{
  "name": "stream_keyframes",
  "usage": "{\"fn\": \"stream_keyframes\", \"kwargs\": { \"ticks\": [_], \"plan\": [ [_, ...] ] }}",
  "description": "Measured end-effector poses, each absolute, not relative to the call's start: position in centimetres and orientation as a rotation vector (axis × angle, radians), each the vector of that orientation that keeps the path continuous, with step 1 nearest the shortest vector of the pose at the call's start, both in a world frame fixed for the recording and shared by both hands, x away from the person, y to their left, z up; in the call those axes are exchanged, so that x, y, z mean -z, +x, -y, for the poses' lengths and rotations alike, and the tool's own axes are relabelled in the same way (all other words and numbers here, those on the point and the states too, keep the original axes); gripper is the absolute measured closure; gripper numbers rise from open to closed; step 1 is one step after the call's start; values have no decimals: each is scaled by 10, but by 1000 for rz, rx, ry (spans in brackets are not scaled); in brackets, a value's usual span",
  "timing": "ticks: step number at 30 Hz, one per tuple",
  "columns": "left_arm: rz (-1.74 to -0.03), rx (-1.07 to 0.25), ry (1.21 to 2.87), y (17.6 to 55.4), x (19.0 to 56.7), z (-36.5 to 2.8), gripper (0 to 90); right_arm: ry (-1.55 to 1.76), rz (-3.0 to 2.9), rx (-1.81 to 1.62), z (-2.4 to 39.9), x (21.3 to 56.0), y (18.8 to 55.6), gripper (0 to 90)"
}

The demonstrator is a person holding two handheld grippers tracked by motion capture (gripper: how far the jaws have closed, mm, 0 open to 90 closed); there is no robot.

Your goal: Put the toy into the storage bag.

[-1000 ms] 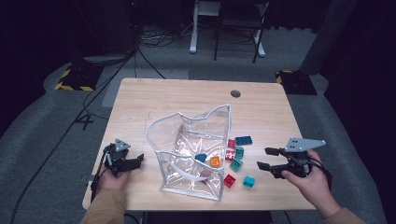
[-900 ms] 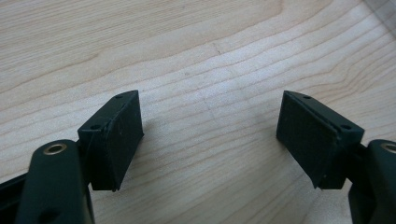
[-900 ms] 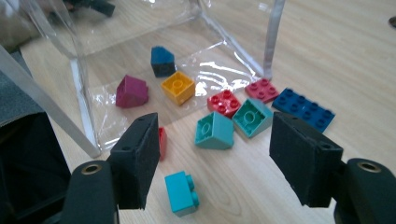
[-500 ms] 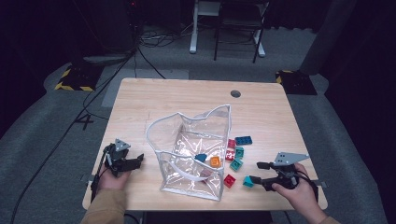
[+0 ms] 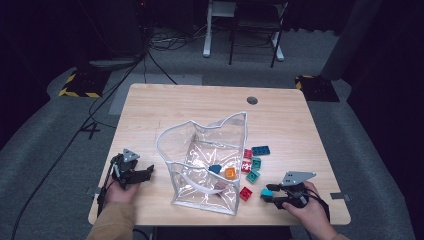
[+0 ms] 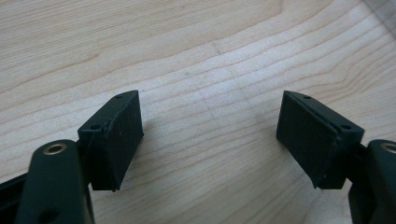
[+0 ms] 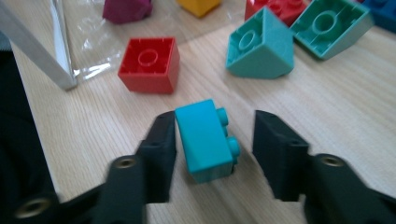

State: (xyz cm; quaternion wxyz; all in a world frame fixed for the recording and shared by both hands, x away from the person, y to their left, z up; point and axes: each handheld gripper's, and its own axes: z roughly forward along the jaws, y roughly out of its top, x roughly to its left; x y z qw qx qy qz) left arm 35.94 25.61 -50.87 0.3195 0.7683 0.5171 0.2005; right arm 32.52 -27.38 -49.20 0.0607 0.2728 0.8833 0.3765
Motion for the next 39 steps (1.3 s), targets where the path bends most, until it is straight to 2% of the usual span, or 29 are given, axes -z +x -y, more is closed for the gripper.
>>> {"fn": "stream_keyframes", "kwargs": {
  "ticks": [1,2,22,39],
  "plan": [
    [-1359,-527,2020,359,509,-256,230,814,-2672,-1136,273,492,325,676],
    [-1359,-527,2020,359,509,-256,230,815,-2664,-1130,273,490,324,679],
    [-1359,-527,2020,359,509,-256,230,826,-2590,-1236,284,437,327,680],
    [-1357,-527,2021,359,509,-256,230,740,-2587,-1282,277,366,337,680]
  ]
}}
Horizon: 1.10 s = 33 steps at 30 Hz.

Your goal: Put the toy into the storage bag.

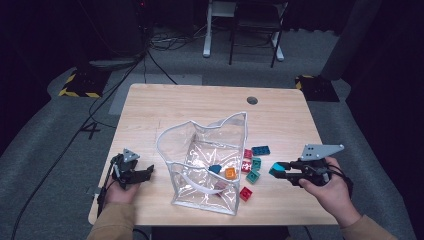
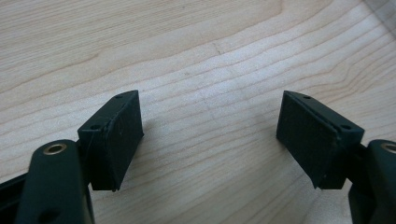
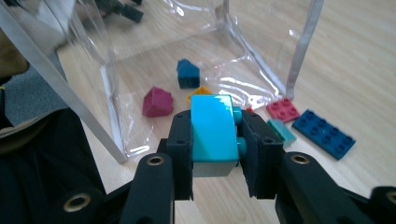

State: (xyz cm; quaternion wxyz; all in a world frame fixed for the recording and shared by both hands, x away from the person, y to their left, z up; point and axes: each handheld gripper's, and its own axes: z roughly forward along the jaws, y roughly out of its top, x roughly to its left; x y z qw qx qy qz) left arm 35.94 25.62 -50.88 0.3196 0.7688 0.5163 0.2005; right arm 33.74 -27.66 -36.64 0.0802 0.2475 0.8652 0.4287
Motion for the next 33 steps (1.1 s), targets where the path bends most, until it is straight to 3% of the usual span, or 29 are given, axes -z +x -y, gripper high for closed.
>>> {"fn": "stream_keyframes", "kwargs": {
  "ticks": [18,33],
  "plan": [
    [-1358,-527,2020,359,509,-256,229,632,-2609,-1294,245,302,354,679],
    [-1364,-527,2016,360,509,-256,229,589,-2618,-1310,213,276,375,679]
  ]
}}
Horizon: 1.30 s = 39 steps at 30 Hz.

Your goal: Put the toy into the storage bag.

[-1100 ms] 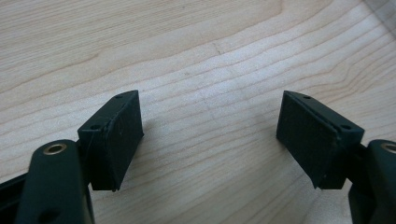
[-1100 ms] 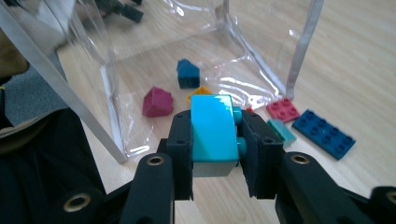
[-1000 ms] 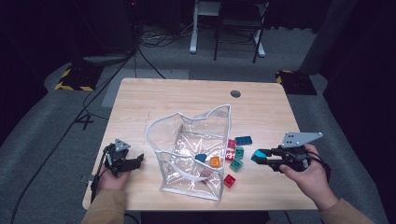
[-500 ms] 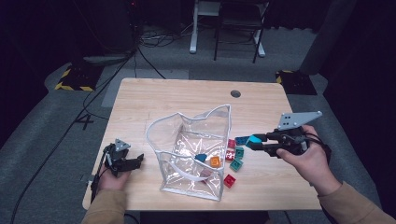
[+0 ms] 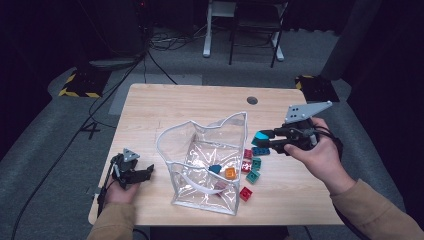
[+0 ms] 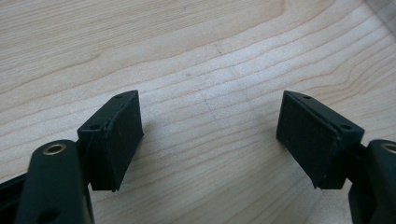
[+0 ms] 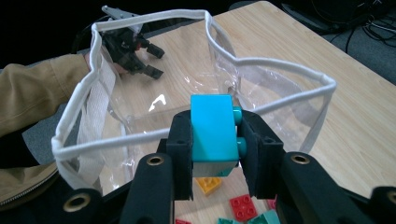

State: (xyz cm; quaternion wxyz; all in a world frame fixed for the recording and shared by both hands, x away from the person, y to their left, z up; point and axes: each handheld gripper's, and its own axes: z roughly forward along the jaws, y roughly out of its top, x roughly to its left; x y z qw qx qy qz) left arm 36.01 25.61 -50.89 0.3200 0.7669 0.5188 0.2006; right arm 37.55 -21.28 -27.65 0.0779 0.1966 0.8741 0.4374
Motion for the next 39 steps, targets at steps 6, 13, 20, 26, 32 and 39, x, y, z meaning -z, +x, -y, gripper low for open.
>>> {"fn": "stream_keyframes", "kwargs": {
  "ticks": [6,13,20,26,32,39],
  "plan": [
    [-1363,-528,2016,360,509,-256,229,567,-2626,-1313,201,271,381,679],
    [-1364,-528,2016,360,509,-256,229,530,-2639,-1311,185,264,387,678],
    [-1364,-528,2016,360,509,-256,228,512,-2652,-1326,166,259,396,678],
    [-1368,-528,2011,360,509,-256,226,508,-2675,-1347,147,265,400,678],
    [-1370,-528,2010,361,509,-256,226,496,-2693,-1350,128,267,405,679],
    [-1369,-532,2010,361,509,-256,226,489,-2727,-1322,109,274,410,678]
  ]
}}
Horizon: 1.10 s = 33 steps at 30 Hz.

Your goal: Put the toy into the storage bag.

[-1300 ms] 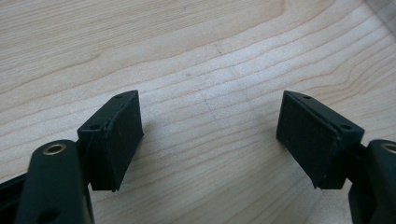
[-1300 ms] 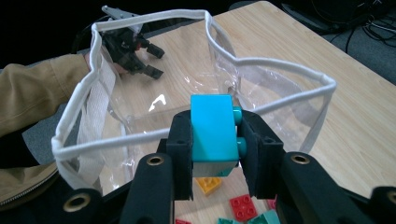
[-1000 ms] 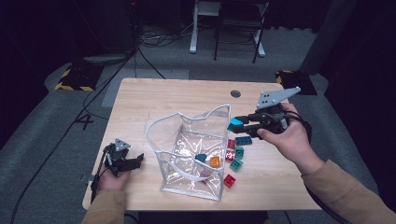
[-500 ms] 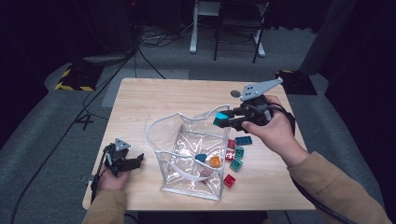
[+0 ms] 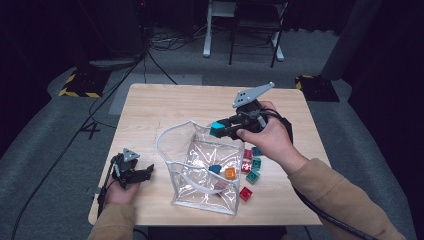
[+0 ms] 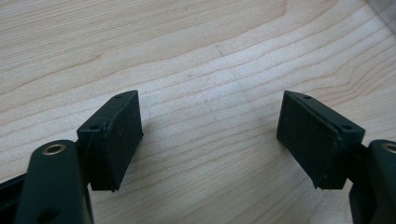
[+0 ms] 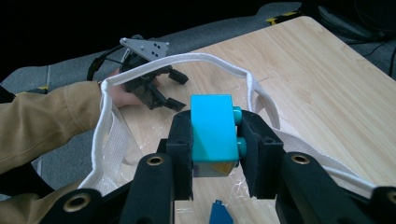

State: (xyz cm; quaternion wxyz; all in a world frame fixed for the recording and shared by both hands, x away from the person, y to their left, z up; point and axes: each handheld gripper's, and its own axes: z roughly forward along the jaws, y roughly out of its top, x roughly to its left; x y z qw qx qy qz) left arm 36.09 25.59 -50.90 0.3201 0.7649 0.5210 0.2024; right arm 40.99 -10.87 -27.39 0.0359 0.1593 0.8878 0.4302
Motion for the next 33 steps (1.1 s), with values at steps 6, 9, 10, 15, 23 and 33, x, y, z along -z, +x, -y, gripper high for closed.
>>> {"fn": "stream_keyframes", "kwargs": {
  "ticks": [6,9,10,15,23,33],
  "plan": [
    [-1370,-531,2013,361,509,-256,227,496,-2753,-1303,99,284,411,678],
    [-1369,-532,2011,361,509,-256,227,502,-2773,-1287,95,292,412,678],
    [-1369,-532,2011,361,509,-256,227,505,-2782,-1278,94,295,411,678],
    [-1370,-532,2009,361,509,-256,227,514,-2814,-1247,88,308,411,678],
    [-1371,-531,2011,361,509,-256,227,510,-2870,-1167,81,323,406,677],
    [-1370,-532,2010,361,509,-256,227,547,-2911,-1082,78,326,399,624]
  ]
}}
